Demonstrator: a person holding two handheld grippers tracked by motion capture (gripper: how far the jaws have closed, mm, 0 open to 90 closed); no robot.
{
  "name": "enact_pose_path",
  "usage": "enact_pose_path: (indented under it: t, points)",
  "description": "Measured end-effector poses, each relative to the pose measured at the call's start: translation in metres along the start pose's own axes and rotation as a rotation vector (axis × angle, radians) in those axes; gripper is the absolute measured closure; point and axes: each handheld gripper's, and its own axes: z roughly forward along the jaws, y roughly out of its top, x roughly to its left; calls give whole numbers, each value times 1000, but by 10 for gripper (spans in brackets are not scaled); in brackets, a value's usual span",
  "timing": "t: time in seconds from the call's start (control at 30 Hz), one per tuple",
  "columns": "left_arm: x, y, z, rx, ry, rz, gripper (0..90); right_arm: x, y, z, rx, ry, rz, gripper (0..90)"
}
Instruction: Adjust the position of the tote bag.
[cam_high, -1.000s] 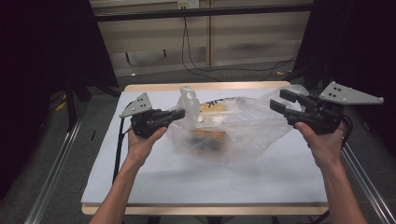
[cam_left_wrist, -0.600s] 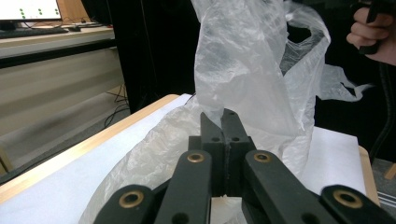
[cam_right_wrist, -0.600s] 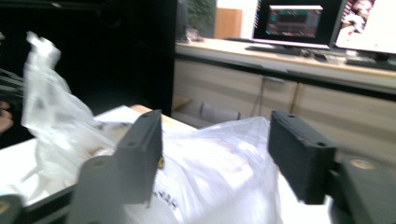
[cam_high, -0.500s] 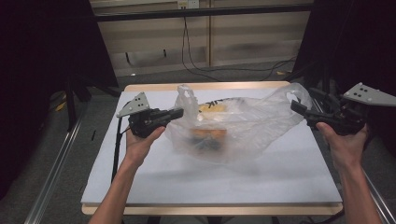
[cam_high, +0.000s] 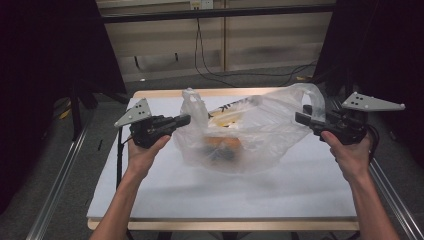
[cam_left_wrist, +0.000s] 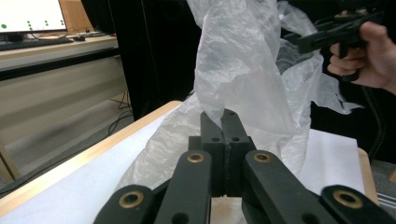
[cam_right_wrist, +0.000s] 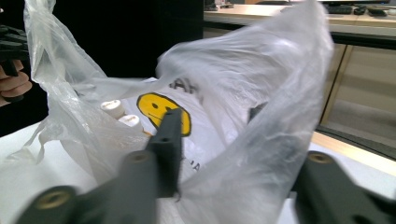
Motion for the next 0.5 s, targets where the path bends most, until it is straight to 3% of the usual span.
enact_pose_path:
  t: [0.17, 0.5]
  points:
    - [4, 10, -16, -6, 36, 20, 900, 9, 14, 12, -1, 45, -36, 868]
    - [10, 16, -42, -30, 94, 23, 900, 16, 43, 20, -54, 72, -67, 900]
